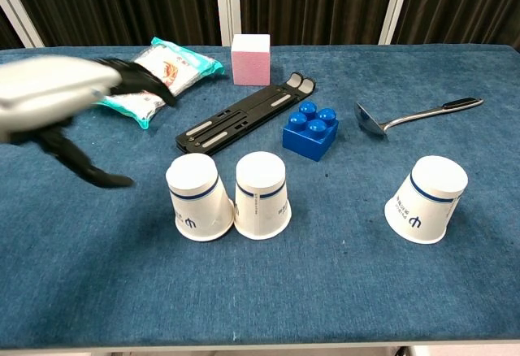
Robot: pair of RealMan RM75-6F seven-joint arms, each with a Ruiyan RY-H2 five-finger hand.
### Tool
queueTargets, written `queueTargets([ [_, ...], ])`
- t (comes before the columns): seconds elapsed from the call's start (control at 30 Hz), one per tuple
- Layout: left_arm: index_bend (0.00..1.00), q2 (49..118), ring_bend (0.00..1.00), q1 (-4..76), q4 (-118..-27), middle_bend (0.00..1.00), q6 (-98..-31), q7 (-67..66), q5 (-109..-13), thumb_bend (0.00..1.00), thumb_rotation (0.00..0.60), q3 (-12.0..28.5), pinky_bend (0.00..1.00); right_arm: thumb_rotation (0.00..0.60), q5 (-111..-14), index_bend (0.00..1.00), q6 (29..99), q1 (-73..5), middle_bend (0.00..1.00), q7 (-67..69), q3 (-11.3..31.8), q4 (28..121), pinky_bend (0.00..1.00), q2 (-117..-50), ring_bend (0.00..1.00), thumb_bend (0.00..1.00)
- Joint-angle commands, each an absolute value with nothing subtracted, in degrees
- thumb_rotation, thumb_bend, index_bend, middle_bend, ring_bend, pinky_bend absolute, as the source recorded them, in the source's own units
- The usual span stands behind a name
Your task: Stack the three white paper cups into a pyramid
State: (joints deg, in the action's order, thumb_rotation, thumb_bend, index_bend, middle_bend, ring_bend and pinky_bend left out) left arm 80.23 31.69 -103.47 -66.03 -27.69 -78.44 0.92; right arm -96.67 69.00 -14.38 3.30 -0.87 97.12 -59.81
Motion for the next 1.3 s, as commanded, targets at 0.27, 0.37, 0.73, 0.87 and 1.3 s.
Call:
queueTargets([
  [0.27,0.18,74.1,0.06,24.7,-102.6,0.14,-74.0,-20.5,-81.5,0.16,0.557,-1.2,0.01,0.6,-94.1,0.01,55.1,-23.4,0.0,-4.5,-0.7,100.0,0.0,-62.7,0.0,0.36],
  [0.37,0.18,73.4,0.06,23.6,-102.2,0.14,-74.8,-19.2,-81.6,0.16,0.557,-1.4,0.01,0.6,-92.7,0.04,53.0,-24.9,0.0,-5.2,-0.3,100.2,0.0,-63.4,0.0,0.38],
  [0.73,0.18,73.3,0.06,21.5,-100.5,0.14,-75.2,-15.7,-81.2,0.16,0.589,-0.8,0.01,0.6,-89.4,0.2,48.4,-28.8,0.0,-6.5,0.1,98.8,0.0,-67.0,0.0,0.46],
  [0.87,0.18,73.4,0.06,20.9,-99.5,0.14,-74.9,-14.9,-80.9,0.16,0.594,-1.0,0.01,0.6,-89.0,0.29,48.2,-29.5,0.0,-6.2,0.0,98.3,0.0,-67.8,0.0,0.49],
  [1.3,0.18,72.0,0.06,18.2,-97.6,0.14,-75.7,-13.1,-80.4,0.16,0.594,-1.0,0.01,0.6,-91.0,0.41,52.7,-31.3,0.04,-5.4,2.1,105.7,0.0,-62.2,0.0,0.49],
])
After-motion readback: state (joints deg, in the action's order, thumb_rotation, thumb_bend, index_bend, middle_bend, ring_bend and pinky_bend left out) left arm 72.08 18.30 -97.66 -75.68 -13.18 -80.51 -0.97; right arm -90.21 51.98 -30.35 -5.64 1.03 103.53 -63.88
